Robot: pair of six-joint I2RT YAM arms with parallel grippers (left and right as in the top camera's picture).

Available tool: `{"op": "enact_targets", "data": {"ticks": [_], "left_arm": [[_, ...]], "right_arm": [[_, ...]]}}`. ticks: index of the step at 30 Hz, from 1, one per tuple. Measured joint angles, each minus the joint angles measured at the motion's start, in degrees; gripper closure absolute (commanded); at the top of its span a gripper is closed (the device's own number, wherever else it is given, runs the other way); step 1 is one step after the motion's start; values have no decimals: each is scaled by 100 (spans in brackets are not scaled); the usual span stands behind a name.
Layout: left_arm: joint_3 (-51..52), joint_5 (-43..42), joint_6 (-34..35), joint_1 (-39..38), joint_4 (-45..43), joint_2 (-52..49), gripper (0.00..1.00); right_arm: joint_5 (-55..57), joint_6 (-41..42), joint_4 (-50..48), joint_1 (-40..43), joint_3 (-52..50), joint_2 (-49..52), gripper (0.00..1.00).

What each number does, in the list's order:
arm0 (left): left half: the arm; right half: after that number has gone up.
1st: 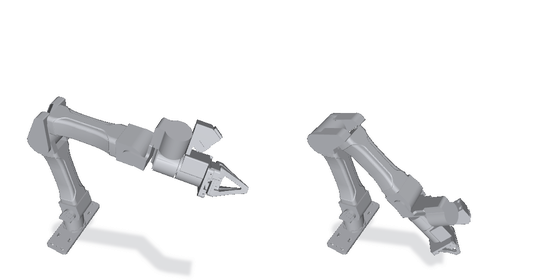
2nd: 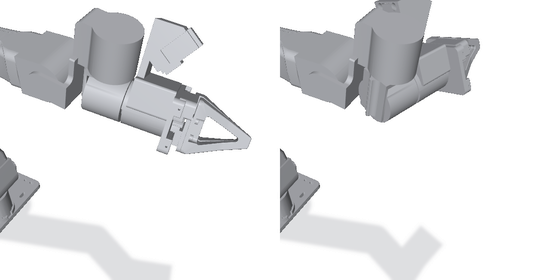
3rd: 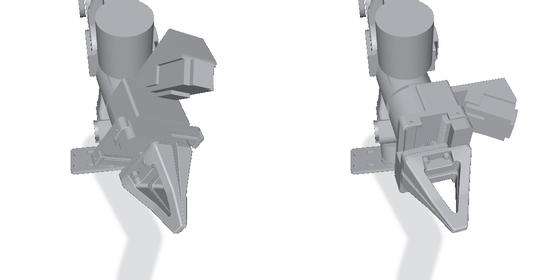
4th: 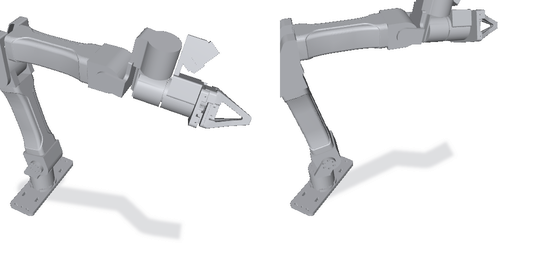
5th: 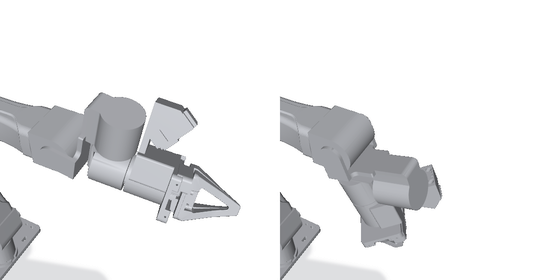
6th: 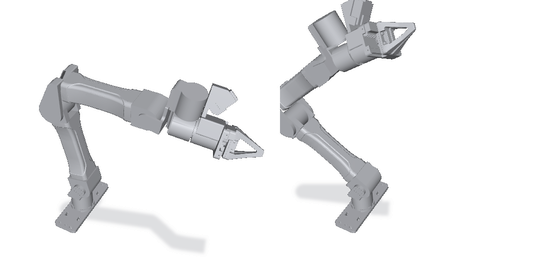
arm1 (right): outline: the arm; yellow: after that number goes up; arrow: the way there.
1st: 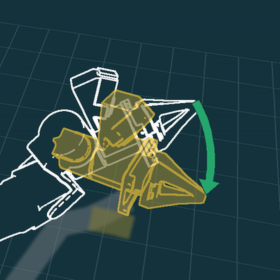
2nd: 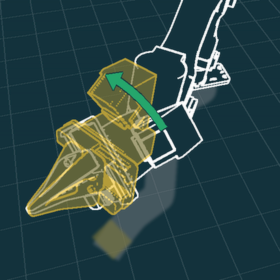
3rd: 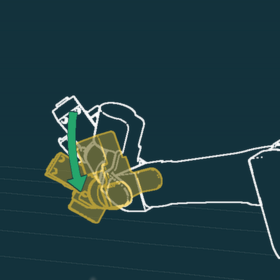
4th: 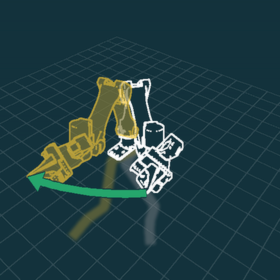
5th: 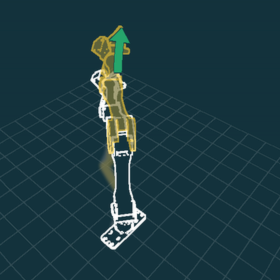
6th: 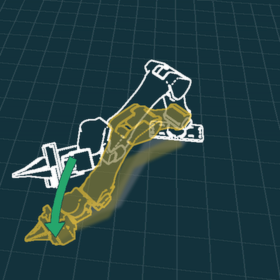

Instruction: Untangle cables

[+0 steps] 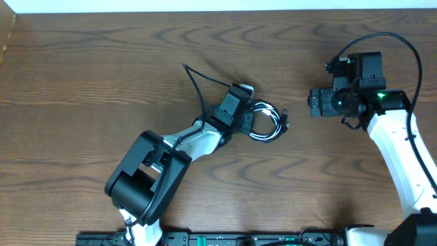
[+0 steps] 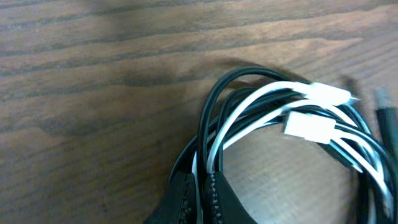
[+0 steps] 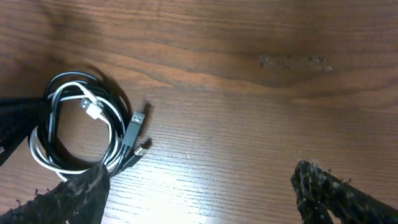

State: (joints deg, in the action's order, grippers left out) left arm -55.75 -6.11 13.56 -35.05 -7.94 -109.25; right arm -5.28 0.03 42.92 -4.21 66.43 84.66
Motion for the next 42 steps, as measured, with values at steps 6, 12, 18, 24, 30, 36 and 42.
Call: {"op": "enact_targets", "data": {"ticks": [6, 12, 18, 24, 30, 36, 42], "left_arm": [[79, -101, 74, -2, 46, 925, 92], [76, -129, 127, 0, 2, 2234, 92], [76, -129, 129, 0, 48, 2507, 92], [76, -129, 146, 0, 140, 2507, 92], [76, -107, 157, 70, 282, 2507, 78], [76, 68, 170, 404, 883, 2507, 54], [76, 433, 166, 955, 1410, 2507, 51]], "right_arm": [[-243, 39, 17, 0, 0, 0, 1], [-1204, 39, 20, -66, 0, 0, 1], [-1582, 81, 17, -192, 0, 76, 1], [-1646, 129, -24, -343, 0, 350, 1], [-1661, 151, -35, -348, 0, 498, 1], [-1668, 199, -44, -350, 0, 509, 1], [-1467, 245, -195, -645, 0, 752, 1]]}}
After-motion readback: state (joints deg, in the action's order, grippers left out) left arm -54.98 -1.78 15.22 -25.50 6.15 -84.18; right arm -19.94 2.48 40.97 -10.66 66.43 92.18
